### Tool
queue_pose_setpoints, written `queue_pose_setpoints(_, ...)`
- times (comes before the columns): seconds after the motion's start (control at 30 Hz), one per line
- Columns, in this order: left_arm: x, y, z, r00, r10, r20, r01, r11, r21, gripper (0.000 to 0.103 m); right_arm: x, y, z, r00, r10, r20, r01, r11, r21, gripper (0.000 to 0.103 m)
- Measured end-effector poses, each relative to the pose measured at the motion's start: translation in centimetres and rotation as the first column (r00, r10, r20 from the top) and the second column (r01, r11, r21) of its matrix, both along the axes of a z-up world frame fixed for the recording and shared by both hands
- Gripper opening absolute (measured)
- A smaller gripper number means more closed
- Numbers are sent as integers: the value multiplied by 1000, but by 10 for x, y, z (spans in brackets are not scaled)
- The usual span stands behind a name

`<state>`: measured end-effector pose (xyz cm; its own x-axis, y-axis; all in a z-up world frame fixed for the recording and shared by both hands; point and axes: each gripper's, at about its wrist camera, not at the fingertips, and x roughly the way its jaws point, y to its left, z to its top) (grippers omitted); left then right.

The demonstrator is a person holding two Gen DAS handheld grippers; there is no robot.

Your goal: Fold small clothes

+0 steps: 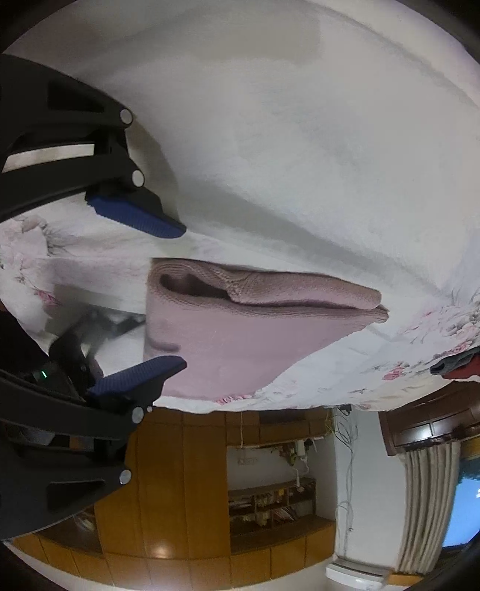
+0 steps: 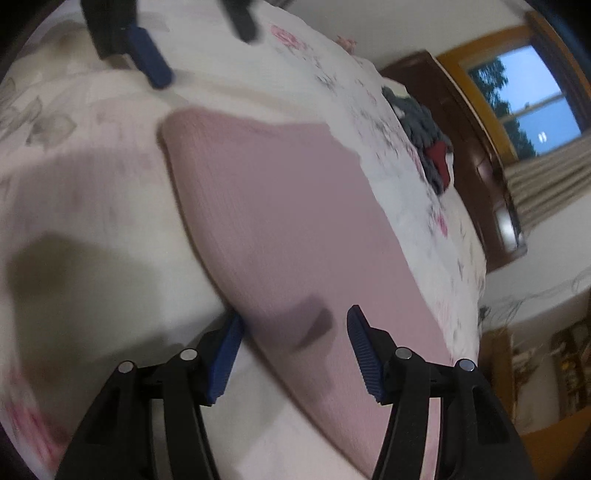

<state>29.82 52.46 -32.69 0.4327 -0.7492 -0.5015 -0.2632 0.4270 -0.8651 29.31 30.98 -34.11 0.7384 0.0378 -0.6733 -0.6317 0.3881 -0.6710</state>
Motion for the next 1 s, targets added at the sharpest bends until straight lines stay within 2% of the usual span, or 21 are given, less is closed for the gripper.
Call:
queue_pose_setpoints(0.13, 6, 9, -6, 1000, 29, -1, -29, 998, -47, 66, 8, 33, -9, 999, 38, 34, -38, 999, -2, 52)
queue_pose_setpoints(0.27, 12, 13, -7, 1000, 27, 1, -27, 998, -51, 66, 15, 54, -8, 998, 26, 56, -27, 999, 22, 52)
queue_pose_setpoints(0.37, 20, 13, -8, 1000, 16, -2, -16, 999, -45, 66, 21, 67, -7, 998, 11, 57, -14, 999, 44, 47)
queue_pose_setpoints(0.43, 28, 13, -7, 1000, 15, -2, -15, 999, -43, 66, 27, 73, -8, 999, 3, 44, -6, 998, 58, 35)
queue_pose_setpoints(0.47, 32, 15, -7, 1000, 17, -3, -17, 999, -46, 66, 29, 74, -8, 999, -3, 34, 1, 998, 63, 33)
queue_pose_setpoints(0.53, 40, 17, -7, 1000, 21, -3, -21, 998, -56, 67, 32, 75, -5, 1000, -17, 15, 15, 996, 87, 18)
queue_pose_setpoints(0.63, 58, 17, -6, 1000, 18, -2, -18, 997, -72, 70, 33, 70, 8, 1000, -29, 12, 27, 987, 157, 13)
queue_pose_setpoints(0.7, 75, 12, -7, 1000, 2, -1, -2, 997, -77, 71, 31, 66, 15, 999, -34, 12, 31, 982, 184, 12)
queue_pose_setpoints(0.77, 88, 8, -7, 1000, -3, -4, 3, 999, -51, 71, 31, 62, 20, 999, -41, 4, 39, 977, 209, 12)
queue_pose_setpoints(0.93, 136, -14, -15, 994, -103, -46, 103, 995, -1, 67, 34, 57, 33, 998, -54, -9, 55, 965, 257, 11)
queue_pose_setpoints(1.0, 152, -19, -16, 992, -115, -53, 116, 993, 3, 66, 35, 55, 36, 998, -59, -14, 60, 960, 274, 11)
